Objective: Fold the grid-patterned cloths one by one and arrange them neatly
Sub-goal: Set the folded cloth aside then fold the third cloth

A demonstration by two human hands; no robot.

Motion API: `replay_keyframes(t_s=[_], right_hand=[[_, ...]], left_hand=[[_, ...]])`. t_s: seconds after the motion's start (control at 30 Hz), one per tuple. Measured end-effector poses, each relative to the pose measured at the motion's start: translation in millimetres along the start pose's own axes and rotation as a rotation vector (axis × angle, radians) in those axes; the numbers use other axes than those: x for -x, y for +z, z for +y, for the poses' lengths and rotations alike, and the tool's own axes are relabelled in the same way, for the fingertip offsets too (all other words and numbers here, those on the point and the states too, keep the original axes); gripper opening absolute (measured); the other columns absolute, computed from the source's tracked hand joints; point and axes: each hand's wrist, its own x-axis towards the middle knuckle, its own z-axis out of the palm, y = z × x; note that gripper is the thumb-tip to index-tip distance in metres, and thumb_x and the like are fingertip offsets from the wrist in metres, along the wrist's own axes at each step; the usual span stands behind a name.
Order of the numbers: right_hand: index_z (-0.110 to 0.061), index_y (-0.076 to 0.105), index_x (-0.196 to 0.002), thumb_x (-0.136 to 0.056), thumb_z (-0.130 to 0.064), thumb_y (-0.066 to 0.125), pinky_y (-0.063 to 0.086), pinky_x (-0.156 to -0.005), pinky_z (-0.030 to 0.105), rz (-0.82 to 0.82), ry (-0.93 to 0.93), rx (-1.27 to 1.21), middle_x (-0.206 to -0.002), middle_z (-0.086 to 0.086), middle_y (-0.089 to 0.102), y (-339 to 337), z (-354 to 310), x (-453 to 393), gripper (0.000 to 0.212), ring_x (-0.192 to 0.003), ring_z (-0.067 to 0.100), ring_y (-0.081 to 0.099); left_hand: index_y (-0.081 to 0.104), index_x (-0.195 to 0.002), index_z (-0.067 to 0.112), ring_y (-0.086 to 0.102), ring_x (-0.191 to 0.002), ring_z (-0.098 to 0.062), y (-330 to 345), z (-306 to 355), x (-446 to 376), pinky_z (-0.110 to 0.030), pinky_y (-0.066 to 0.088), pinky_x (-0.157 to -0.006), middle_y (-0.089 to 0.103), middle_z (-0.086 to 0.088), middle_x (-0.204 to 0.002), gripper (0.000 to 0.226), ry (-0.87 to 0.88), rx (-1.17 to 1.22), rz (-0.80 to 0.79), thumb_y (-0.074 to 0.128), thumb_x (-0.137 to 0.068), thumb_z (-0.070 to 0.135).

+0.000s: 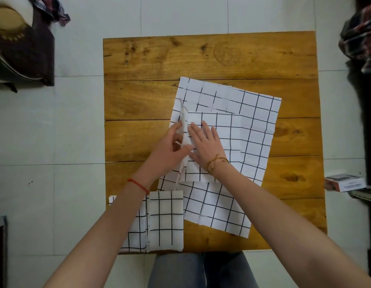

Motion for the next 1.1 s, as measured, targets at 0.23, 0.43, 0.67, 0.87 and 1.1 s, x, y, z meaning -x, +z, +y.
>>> replay_keyframes(t_s=[0.23,0.43,0.67,0.87,1.1], right_hand=[[-0.012,0.061,-0.098,-0.083,-0.019,0.042,0.042,-0.078,0.036,0.375,0.26,-0.559,-0.093,0.006,0.062,-16,42,36,0.026,-0.088,0.023,0.052],[0.004,0.055,-0.071,-0.098,-0.049,0.033,0.037,-0.059,0.032,0.389,0.792,-1.189,-0.063,0.012,0.05,-22,69,49,0.063,-0.061,0.02,0.046],[-0.017,0.062,-0.082,-0.087,-0.023,0.058,0.049,-0.071,0.028,0.308,0.737,-0.917,-0.068,0.0,0.06,-11,95,35,0.009,-0.068,0.015,0.055],[-0.009,0.06,-0.092,-0.093,-0.02,0.05,0.041,-0.058,0.021,0.285,0.731,-0.84,-0.074,0.002,0.059,-14,103,25,0.015,-0.067,0.015,0.051],[-0.009,0.057,-0.094,-0.094,-0.025,0.049,0.051,-0.068,0.034,0.239,0.733,-0.807,-0.077,0.004,0.061,-9,109,20,0.018,-0.072,0.023,0.057]], left_hand=[[0.016,-0.152,0.019,0.048,-0.065,-0.004,70,1,-25,-0.017,0.046,-0.066,0.05,0.007,-0.077,0.079,0.108,0.05,-0.041,0.063,-0.089,0.017],[0.017,-0.152,0.022,0.057,-0.089,-0.01,100,-13,-34,-0.008,0.047,-0.074,0.059,-0.003,-0.106,0.086,0.037,0.123,-0.093,0.071,-0.085,0.025],[0.034,-0.146,0.018,0.039,-0.123,-0.019,69,-50,-41,-0.034,0.039,-0.106,0.046,-0.002,-0.133,0.062,0.261,-0.531,0.208,0.06,-0.089,0.019],[0.011,-0.153,0.021,0.017,-0.143,-0.029,50,-67,-50,-0.044,0.026,-0.116,0.013,0.0,-0.16,0.082,0.213,-0.992,0.068,0.06,-0.089,0.041],[-0.004,-0.154,0.022,-0.003,-0.147,-0.034,67,-80,-49,-0.059,0.01,-0.116,-0.009,0.001,-0.161,0.094,0.178,-1.18,0.043,0.048,-0.087,0.064]])
